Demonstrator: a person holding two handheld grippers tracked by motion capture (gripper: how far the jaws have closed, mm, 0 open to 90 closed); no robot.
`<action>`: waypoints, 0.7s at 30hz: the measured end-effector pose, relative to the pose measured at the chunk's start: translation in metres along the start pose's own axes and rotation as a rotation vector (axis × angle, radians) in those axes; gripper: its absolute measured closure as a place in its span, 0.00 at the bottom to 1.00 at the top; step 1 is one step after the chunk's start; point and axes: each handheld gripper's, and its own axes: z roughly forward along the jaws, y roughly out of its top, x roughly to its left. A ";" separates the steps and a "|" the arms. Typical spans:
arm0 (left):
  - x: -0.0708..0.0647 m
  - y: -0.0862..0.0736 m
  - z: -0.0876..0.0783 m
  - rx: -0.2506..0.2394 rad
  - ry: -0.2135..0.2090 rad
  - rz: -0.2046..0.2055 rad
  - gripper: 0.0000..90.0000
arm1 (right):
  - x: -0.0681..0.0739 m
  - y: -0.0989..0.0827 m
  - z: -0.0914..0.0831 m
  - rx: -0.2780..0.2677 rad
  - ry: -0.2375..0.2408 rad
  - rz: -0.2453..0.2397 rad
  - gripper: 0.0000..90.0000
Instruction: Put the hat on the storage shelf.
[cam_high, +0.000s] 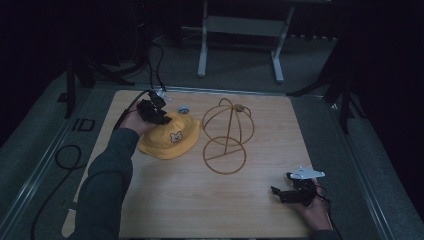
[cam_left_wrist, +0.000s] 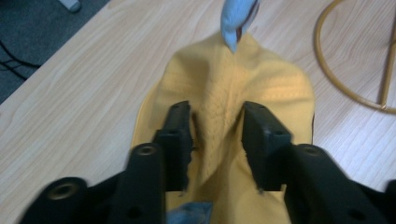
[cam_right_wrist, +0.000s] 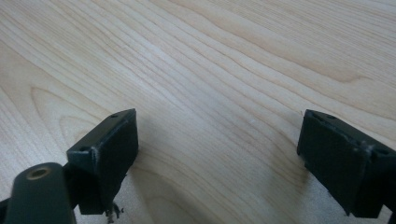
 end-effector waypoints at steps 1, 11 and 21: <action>-0.001 0.000 0.001 0.007 0.003 0.000 0.86 | 0.000 0.000 0.000 0.000 0.000 0.000 0.14; -0.002 0.004 -0.009 0.023 -0.010 0.019 0.93 | 0.000 0.000 0.000 0.001 0.000 0.001 0.14; -0.005 0.006 -0.033 -0.036 -0.027 0.002 0.94 | 0.000 0.000 0.000 0.001 0.000 0.000 0.14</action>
